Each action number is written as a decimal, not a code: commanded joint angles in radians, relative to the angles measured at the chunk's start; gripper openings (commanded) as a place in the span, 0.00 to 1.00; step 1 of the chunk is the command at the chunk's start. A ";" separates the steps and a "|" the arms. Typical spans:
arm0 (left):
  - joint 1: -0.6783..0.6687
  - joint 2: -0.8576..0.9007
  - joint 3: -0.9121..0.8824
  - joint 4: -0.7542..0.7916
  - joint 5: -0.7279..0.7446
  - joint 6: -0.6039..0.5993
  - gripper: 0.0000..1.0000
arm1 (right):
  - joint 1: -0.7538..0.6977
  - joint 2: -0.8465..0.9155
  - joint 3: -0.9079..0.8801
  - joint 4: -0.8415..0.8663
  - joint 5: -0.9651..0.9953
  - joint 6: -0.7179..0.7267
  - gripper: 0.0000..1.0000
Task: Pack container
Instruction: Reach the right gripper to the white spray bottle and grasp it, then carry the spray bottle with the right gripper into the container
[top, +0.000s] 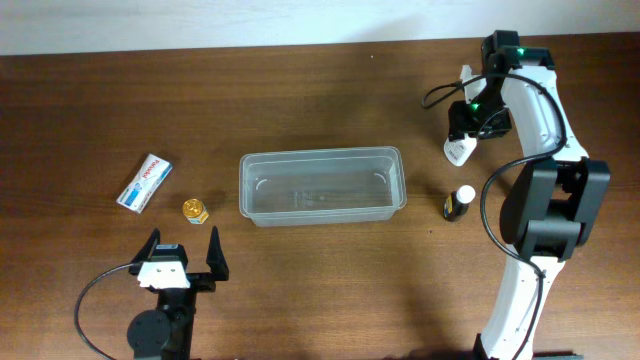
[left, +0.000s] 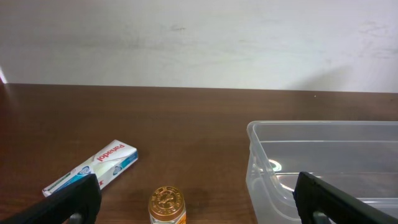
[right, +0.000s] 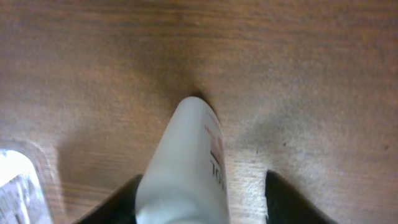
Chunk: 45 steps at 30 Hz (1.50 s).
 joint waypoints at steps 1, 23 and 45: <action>0.005 -0.005 -0.005 -0.004 -0.007 0.019 0.99 | 0.006 0.010 -0.001 0.002 0.005 0.013 0.41; 0.005 -0.005 -0.005 -0.004 -0.007 0.019 0.99 | 0.006 0.010 0.131 -0.163 -0.069 0.174 0.21; 0.005 -0.005 -0.005 -0.004 -0.007 0.019 0.99 | 0.218 -0.069 0.535 -0.453 -0.186 0.192 0.22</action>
